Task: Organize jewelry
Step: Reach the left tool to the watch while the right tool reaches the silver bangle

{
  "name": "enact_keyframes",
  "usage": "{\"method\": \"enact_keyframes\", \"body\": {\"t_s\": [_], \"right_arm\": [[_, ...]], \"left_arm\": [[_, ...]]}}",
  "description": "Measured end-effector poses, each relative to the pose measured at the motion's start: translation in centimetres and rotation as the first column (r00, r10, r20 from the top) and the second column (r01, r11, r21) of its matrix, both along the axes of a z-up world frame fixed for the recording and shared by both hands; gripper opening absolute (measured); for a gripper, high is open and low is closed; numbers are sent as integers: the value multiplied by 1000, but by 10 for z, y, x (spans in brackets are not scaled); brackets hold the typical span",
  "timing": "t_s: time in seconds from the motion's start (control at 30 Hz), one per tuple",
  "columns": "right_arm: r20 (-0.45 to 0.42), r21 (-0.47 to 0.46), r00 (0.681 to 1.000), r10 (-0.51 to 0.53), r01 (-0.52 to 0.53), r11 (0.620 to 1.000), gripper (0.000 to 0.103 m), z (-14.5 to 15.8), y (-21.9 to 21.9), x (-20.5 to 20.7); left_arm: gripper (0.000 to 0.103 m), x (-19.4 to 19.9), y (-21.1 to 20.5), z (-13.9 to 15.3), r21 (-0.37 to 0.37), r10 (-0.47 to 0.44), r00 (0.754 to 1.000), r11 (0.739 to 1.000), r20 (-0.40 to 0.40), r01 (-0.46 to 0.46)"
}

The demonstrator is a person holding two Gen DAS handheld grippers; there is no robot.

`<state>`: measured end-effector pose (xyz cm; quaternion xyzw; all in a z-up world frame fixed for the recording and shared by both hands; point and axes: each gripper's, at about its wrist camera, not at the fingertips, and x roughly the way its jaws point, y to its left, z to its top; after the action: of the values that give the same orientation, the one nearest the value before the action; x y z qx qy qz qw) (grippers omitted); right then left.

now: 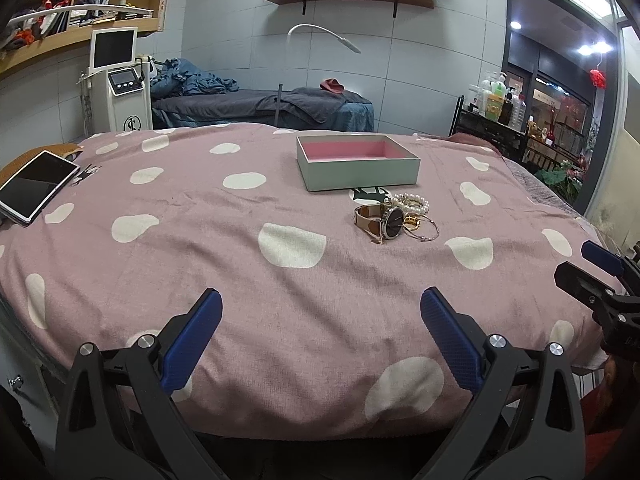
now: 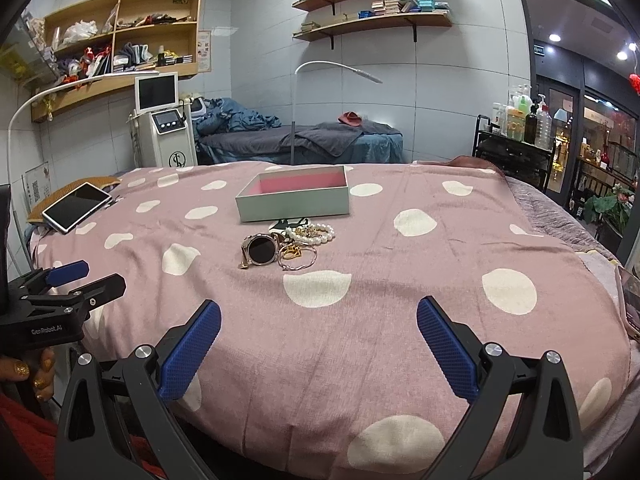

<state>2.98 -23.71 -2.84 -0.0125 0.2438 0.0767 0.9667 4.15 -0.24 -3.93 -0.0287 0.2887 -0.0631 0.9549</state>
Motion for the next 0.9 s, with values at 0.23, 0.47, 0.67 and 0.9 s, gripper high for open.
{"method": "enact_keyframes", "body": {"t_s": [0.23,0.47,0.67,0.9], "right_arm": [[-104,-14,994,43,-45,999,97,-15,2,27],[-216,-90,970,115,-137,986,96,-23,17,81],[-287,-121,945,157,-199,973,96,-26,27,130],[-347,-157,921,176,-242,958,86,-32,41,168]], "left_arm": [[97,23,-2,-9,19,-62,998,998,-30,62],[93,76,-10,-12,34,-181,980,982,-85,185],[93,118,-17,-10,25,-261,957,964,-128,266],[93,171,-6,-5,-2,-253,947,966,-200,258]]}}
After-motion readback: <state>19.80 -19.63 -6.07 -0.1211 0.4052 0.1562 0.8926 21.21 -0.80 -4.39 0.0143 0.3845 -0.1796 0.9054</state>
